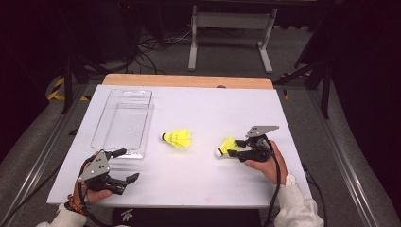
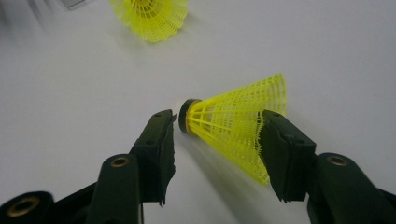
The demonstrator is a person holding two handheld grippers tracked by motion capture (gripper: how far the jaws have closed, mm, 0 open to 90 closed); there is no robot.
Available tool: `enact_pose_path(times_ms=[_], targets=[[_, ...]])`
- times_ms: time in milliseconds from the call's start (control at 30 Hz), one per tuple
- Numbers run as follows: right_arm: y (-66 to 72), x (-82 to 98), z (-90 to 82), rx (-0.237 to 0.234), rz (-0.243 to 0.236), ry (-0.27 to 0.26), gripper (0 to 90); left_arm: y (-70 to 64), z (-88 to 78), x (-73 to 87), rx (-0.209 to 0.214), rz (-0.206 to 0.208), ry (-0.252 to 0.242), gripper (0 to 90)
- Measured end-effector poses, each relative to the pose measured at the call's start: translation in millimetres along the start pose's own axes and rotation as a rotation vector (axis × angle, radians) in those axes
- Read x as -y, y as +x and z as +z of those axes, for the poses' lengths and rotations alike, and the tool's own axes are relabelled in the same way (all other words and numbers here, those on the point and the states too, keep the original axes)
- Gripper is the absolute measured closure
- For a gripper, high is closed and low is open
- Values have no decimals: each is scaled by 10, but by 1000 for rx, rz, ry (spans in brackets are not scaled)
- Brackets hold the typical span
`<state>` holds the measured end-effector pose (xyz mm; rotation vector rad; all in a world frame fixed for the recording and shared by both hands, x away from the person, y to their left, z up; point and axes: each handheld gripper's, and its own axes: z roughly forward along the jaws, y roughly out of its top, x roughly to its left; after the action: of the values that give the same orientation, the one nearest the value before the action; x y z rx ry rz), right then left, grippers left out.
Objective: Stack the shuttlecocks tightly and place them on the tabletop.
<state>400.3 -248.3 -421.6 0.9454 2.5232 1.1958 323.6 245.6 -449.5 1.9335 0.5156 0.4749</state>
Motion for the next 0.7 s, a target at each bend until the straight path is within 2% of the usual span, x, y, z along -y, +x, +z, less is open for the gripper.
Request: enact_pose_path(times_ms=[300,367,500,567,700], targets=[[21,124,66,-18,-43,55,489,-7,2,-2,-1,1,2,79],[29,140,97,2,-61,77,533,-5,1,-1,0,1,2,79],[43,153,120,6,-81,90,638,0,1,1,1,1,2,79],[43,152,115,1,-85,86,673,-2,4,0,2,1,3,79],[69,149,96,-19,-111,77,802,-4,7,-1,2,0,3,79]])
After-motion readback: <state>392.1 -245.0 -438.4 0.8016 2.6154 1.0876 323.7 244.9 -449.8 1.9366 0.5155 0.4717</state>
